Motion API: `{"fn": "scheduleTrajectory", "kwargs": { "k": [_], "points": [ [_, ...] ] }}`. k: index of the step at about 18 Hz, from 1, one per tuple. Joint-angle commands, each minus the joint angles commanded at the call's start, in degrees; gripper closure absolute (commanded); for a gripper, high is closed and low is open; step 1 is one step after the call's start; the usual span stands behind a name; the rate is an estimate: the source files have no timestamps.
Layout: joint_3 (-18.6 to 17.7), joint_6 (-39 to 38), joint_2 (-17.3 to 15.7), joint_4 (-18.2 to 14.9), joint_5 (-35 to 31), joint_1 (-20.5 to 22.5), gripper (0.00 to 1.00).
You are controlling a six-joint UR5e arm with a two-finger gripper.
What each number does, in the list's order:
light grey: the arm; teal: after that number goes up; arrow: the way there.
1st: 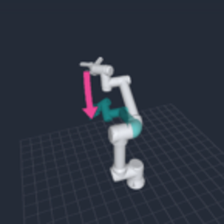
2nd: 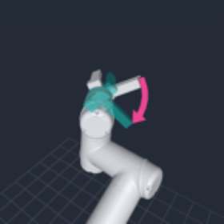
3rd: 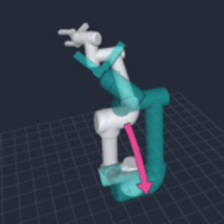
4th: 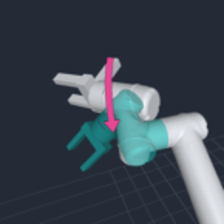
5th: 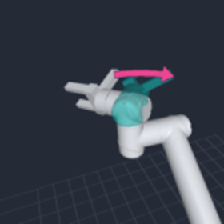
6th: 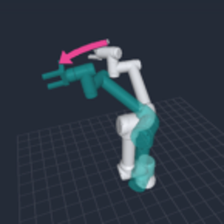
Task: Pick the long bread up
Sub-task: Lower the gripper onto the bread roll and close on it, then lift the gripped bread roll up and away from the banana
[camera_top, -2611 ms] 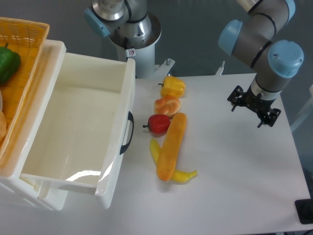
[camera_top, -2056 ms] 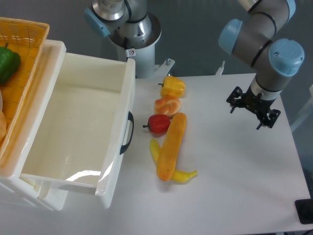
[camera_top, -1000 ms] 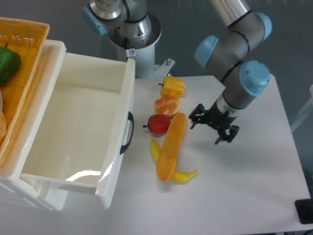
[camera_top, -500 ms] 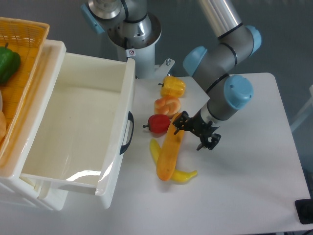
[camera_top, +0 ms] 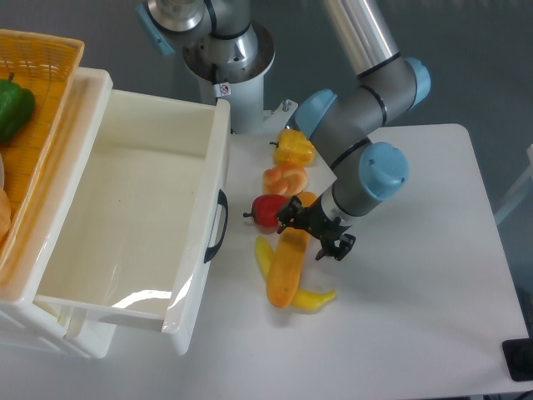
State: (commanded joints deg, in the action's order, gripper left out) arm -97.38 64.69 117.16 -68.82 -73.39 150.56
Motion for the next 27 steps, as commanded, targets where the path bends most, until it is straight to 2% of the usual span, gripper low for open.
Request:
{"fn": "scheduleTrajectory", "kwargs": {
  "k": [2,5,7,10,17,18,23,27],
  "points": [
    [0.0,0.0,0.6,0.0,-0.1,-0.1,0.13],
    [0.0,-0.1,1.2,0.0,-0.1,-0.6,0.2],
    [0.1,-0.7,1.3,0.0,-0.1,-0.6,0.29],
    [0.2,-1.0,1.3,0.0,-0.1,-0.6,0.46],
    [1.7,-0.7,0.5,-0.3,-0.2,0.1,0.97],
    [2.5,-0.5,0.5,-0.3,-0.2,0.3,0.99],
    [7.5,0.0,0.4,-0.1,-1.8,1.1,0.95],
    [11.0,0.1,0.4,0.0,-1.8,3.2,0.95]
  ]
}}
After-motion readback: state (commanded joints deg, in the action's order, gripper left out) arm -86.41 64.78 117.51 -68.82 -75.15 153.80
